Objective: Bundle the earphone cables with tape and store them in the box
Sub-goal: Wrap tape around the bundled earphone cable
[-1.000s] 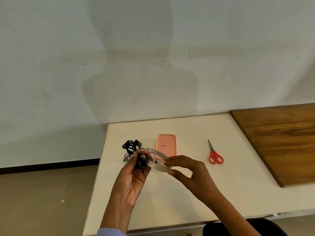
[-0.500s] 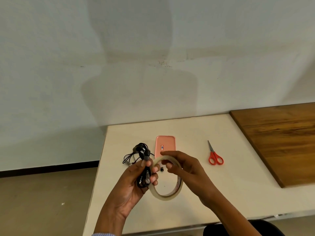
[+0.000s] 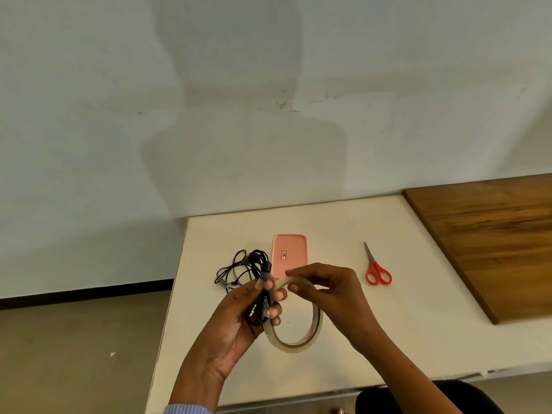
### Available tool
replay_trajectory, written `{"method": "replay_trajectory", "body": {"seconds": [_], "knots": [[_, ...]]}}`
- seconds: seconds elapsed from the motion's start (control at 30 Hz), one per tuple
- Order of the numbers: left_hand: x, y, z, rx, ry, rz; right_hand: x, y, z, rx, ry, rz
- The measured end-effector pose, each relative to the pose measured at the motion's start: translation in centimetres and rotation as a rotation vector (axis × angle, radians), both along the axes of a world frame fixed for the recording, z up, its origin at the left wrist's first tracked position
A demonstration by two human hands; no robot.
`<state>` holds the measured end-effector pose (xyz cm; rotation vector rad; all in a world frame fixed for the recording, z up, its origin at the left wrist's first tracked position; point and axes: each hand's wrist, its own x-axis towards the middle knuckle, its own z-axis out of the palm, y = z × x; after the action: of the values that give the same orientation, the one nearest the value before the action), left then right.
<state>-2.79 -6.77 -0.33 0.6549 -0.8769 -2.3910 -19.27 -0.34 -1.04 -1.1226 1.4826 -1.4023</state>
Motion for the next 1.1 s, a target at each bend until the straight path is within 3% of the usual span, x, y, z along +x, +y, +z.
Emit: {"method": "replay_trajectory", "body": {"seconds": [0.23, 0.4, 0.67, 1.1], "knots": [[-0.2, 0.0, -0.1, -0.001, -0.017, 0.026, -0.1, -0.1, -0.2, 0.031, -0.044, -0.055], [0.2, -0.2, -0.2, -0.025, 0.002, -0.064, -0.3, 0.2, 0.3, -0.01, 0.088, 0.112], [0.3, 0.1, -0.4, -0.067, 0.036, -0.157, -0.7, 0.3, 0.7, -0.052, -0.046, 0.246], [0.2, 0.3, -0.7, -0.073, 0.071, -0.177, -1.3, 0.1, 1.1, -0.046, -0.05, 0.307]]}}
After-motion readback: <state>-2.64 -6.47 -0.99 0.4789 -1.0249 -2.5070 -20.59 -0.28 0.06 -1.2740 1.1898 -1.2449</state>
